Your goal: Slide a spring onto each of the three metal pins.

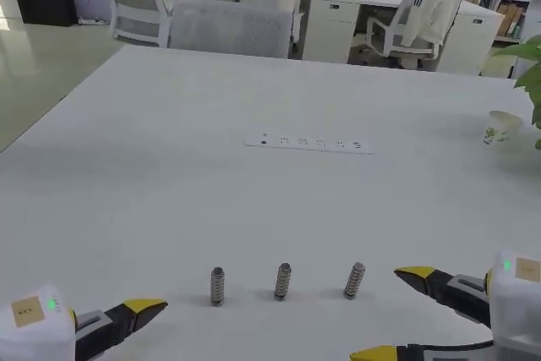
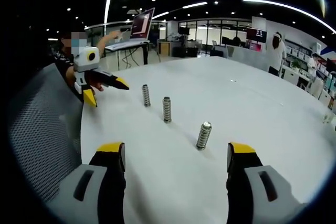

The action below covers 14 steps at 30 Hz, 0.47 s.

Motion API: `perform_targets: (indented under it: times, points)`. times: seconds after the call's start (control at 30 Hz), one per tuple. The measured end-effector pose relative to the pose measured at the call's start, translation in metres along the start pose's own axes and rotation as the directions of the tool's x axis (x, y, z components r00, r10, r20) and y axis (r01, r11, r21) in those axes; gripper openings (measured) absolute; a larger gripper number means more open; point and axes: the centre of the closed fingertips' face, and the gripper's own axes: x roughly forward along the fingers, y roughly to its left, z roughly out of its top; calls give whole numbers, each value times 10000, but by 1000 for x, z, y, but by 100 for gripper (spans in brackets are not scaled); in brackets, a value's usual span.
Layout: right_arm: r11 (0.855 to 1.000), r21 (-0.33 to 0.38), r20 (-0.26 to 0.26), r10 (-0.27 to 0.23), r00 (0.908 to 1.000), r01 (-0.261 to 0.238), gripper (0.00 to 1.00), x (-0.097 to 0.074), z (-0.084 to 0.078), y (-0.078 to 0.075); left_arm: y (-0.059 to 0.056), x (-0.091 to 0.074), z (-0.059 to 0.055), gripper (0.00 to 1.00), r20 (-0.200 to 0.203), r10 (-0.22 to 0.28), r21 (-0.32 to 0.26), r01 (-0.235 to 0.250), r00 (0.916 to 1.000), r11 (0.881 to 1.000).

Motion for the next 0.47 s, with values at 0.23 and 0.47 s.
perform_targets:
  times: [0.23, 0.47]
  points:
    - [10000, -9, 13, -19, 10000, 19, 79, 0, 1, 0, 0, 0, 0, 70, -12, 48, 22, -48, 10000, 10000]
    - [10000, -19, -54, 28, 10000, -28, 79, 1, 0, 2, 1, -1, 0, 70, -21, 106, 55, -106, 9999, 9999]
